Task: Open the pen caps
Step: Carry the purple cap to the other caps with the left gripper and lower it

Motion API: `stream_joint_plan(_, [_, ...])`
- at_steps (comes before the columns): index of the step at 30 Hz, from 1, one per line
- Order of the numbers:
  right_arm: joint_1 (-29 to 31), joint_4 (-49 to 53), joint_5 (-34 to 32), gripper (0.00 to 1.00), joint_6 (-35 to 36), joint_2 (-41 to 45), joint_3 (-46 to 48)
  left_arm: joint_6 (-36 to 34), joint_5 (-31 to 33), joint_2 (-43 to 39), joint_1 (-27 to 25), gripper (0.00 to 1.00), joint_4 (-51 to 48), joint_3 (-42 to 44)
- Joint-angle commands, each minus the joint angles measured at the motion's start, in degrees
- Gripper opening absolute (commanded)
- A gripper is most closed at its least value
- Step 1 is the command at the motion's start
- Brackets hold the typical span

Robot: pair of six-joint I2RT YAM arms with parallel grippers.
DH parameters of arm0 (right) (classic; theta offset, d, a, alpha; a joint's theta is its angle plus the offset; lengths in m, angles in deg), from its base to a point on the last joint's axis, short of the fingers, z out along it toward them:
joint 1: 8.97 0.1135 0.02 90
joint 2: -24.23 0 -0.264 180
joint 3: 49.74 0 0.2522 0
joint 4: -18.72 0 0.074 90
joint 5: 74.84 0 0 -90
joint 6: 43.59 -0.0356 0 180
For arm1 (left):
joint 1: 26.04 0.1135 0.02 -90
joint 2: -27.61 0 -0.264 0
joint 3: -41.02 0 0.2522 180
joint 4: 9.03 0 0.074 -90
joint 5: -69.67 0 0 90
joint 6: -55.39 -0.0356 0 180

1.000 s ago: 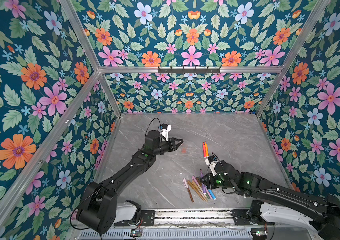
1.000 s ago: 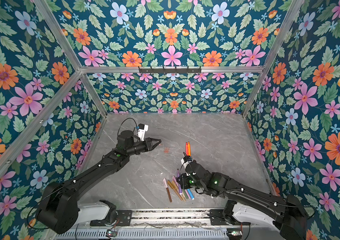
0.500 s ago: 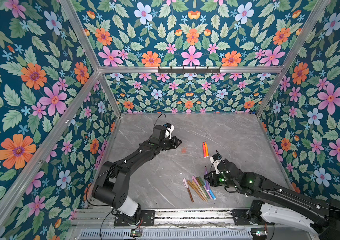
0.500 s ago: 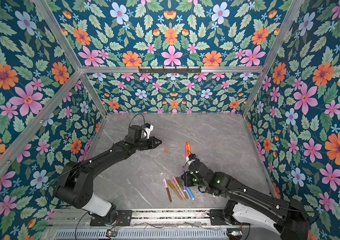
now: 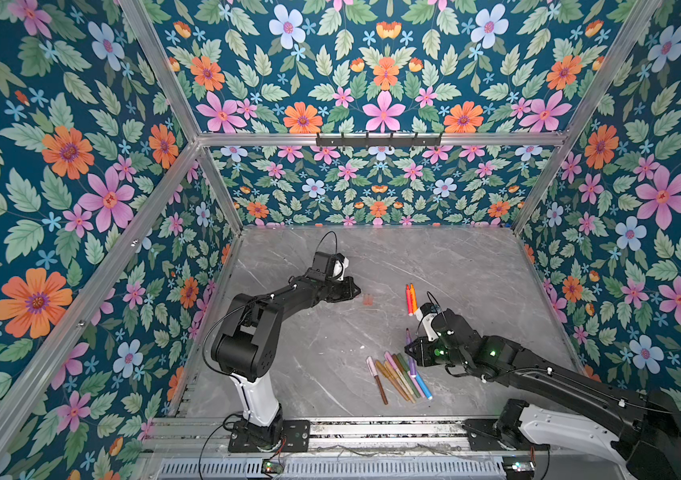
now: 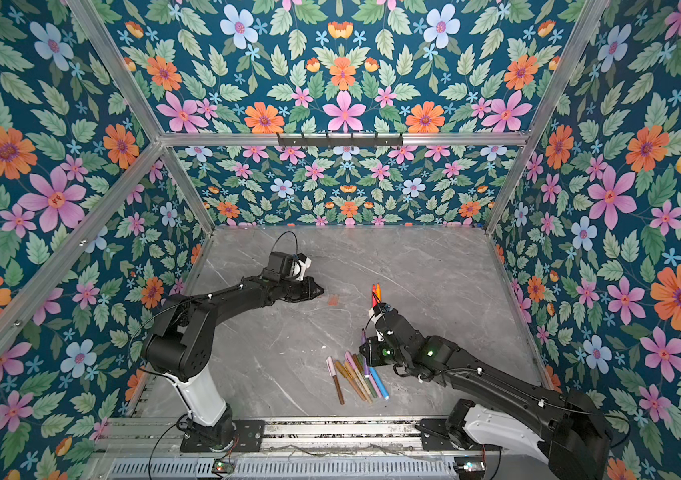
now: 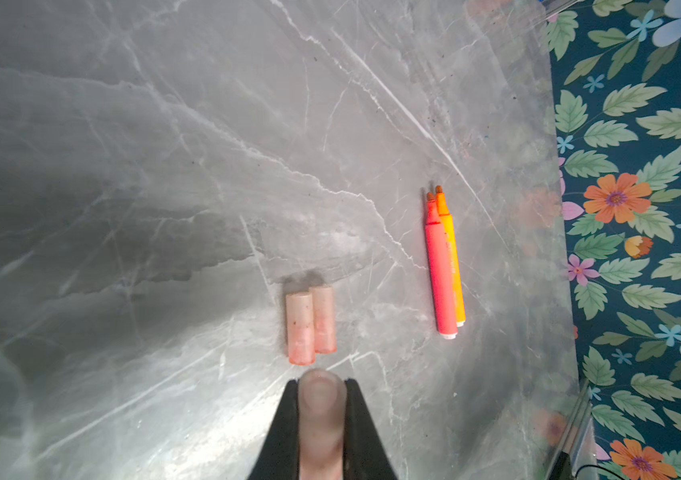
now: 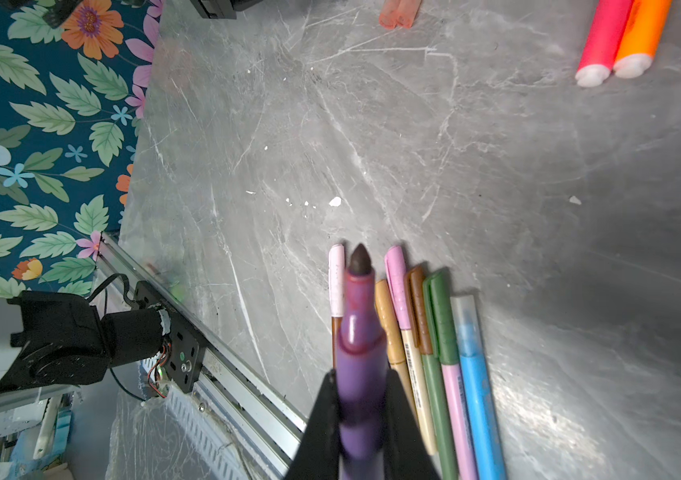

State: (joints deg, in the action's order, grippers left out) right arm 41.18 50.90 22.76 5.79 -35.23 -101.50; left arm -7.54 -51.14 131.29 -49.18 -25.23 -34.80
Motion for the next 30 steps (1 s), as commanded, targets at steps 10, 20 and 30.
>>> stream_joint_plan(10, [0.02,-1.19,-0.39,0.0,0.68,0.24,0.46,-2.98,-1.89,6.2,0.48,0.0,-2.6,-4.58])
stream_joint_plan(20, [0.03,-0.34,-0.75,0.0,0.1,2.63,2.04,-2.99,-2.59,9.65,0.63,0.0,-3.01,-6.72])
stream_joint_plan(30, [0.03,-0.44,-0.83,0.0,-0.6,2.68,2.31,-2.9,-3.22,10.58,0.68,0.0,-3.28,-7.13])
